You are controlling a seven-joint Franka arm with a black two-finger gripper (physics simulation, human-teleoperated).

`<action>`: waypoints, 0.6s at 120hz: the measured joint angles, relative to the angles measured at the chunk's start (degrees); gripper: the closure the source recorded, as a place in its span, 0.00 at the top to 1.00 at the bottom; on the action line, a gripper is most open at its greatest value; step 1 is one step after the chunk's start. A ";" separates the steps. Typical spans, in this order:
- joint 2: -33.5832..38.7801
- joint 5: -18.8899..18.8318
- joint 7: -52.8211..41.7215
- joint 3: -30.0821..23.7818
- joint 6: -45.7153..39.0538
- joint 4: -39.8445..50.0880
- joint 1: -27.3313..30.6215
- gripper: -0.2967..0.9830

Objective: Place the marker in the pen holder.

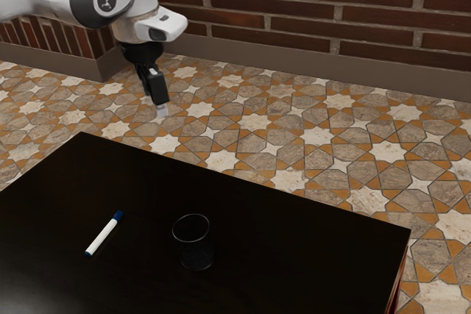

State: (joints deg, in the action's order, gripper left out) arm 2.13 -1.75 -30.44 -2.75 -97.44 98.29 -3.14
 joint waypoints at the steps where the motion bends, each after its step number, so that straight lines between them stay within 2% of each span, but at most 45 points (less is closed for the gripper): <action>1: -0.01 0.00 -0.19 0.00 -0.07 0.00 0.04 0.77; 36: -0.07 0.17 -5.08 -0.01 -1.38 0.64 2.94 0.77; 42: 1.13 0.21 -3.99 0.44 -1.56 3.84 2.82 0.77; 53: 5.81 0.35 -0.50 5.03 -3.61 13.92 1.32 0.77; 65: 6.20 0.03 2.87 6.74 -5.53 17.01 2.66 0.77; 72: 6.13 -3.55 4.59 6.29 -6.69 17.70 2.28 0.77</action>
State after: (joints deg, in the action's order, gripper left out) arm 8.25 -5.30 -25.86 3.54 -104.14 115.99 -0.86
